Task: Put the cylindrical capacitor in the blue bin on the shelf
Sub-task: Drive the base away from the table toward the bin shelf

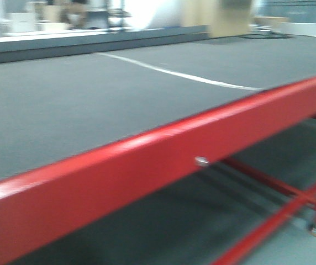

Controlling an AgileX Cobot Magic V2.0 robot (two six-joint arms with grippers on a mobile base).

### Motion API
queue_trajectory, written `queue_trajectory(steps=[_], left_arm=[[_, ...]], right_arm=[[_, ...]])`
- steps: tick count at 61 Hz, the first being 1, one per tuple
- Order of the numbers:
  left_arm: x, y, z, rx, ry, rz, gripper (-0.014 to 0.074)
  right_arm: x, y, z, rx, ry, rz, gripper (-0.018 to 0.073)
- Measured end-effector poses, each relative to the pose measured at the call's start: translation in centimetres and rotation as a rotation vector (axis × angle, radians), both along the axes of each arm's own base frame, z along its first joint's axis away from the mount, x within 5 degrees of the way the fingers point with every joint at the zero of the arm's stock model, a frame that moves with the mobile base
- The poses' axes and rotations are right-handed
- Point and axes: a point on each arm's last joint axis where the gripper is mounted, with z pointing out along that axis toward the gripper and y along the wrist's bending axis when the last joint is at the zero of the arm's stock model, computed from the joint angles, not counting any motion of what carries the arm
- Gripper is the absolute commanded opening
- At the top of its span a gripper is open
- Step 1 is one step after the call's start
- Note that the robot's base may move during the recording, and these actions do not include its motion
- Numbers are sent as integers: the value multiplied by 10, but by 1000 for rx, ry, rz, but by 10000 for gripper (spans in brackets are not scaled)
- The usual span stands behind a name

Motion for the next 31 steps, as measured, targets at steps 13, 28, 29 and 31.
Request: queue_trajectory(steps=[13, 28, 29, 31], left_arm=[[0, 0, 0, 0, 0, 0, -111], [0, 0, 0, 0, 0, 0, -111], [0, 0, 0, 0, 0, 0, -111], [0, 0, 0, 0, 0, 0, -111]], right_arm=[[0, 0, 0, 0, 0, 0, -160], [0, 0, 0, 0, 0, 0, -160], [0, 0, 0, 0, 0, 0, -160], [0, 0, 0, 0, 0, 0, -160]])
